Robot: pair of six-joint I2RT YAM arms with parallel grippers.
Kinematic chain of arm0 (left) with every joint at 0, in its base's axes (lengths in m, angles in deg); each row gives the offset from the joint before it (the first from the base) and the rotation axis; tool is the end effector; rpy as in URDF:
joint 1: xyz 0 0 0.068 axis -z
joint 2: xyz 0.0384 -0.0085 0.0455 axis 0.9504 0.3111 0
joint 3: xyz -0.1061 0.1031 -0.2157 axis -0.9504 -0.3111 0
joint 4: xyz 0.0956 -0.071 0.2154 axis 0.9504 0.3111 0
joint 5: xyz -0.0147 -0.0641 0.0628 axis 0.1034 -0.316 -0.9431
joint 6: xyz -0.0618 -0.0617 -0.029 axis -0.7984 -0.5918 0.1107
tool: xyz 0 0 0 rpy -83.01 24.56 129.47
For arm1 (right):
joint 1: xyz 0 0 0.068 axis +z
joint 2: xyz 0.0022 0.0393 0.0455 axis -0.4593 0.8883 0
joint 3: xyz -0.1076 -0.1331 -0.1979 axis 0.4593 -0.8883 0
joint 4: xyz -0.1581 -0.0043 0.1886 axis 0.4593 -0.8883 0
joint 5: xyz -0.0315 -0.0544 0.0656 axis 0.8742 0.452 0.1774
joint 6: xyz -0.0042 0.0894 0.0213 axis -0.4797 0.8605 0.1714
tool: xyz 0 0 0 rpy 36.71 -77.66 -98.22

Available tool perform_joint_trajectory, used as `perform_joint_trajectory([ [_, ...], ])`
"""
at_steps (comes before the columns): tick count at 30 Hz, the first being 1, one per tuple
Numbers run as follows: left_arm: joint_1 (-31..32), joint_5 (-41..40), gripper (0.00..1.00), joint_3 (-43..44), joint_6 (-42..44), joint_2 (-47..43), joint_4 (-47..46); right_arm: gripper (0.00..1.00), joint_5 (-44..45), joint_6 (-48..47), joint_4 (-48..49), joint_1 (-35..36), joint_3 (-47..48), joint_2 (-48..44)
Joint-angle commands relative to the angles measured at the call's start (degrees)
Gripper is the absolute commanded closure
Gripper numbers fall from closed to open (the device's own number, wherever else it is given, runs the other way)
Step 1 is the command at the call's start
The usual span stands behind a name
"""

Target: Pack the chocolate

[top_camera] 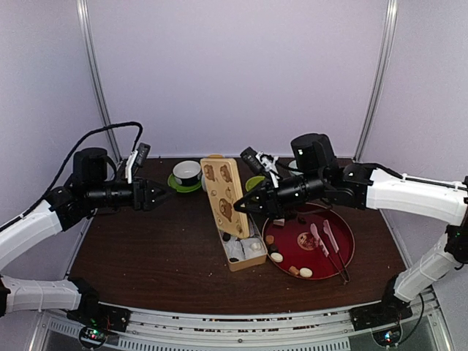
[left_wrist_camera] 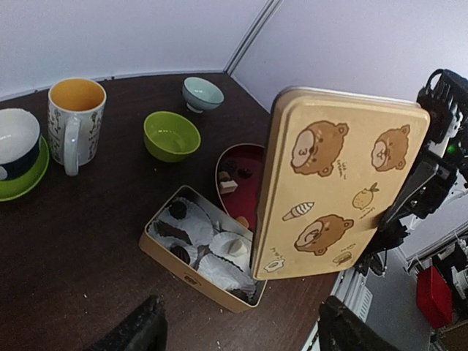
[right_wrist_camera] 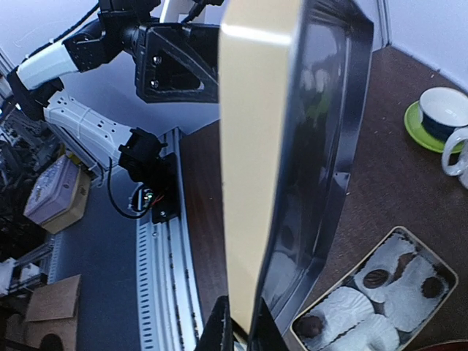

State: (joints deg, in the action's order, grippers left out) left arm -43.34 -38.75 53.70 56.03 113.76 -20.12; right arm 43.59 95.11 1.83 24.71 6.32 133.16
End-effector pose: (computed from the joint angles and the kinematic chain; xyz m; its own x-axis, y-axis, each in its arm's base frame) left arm 0.1950 -0.1557 0.2930 -0.6622 -0.0887 -0.7440 0.6009 0.5304 -0.5980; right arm 0.1745 0.3035 0.3052 -0.3903 -0.3175 -0.8642 -0.9205 0.1159 0.3731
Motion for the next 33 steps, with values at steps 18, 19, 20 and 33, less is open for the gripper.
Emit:
perform_joint_trajectory([
  [18,2.73,2.14,0.35,-17.79,-9.96,12.94,-26.20,1.00,-26.70,25.95,-0.19,-8.91,10.07,23.16],
  [19,3.07,2.38,0.36,-17.77,-10.25,14.38,-27.36,1.00,-27.07,26.09,-0.02,-9.36,9.92,23.72],
  [20,3.48,2.63,0.37,-17.79,-10.55,16.11,-28.75,1.00,-27.32,25.86,0.03,-9.82,9.87,24.31],
  [33,5.78,4.17,0.49,-18.97,-14.94,33.81,-47.18,0.96,-29.46,22.76,-2.73,-15.33,10.06,30.52],
])
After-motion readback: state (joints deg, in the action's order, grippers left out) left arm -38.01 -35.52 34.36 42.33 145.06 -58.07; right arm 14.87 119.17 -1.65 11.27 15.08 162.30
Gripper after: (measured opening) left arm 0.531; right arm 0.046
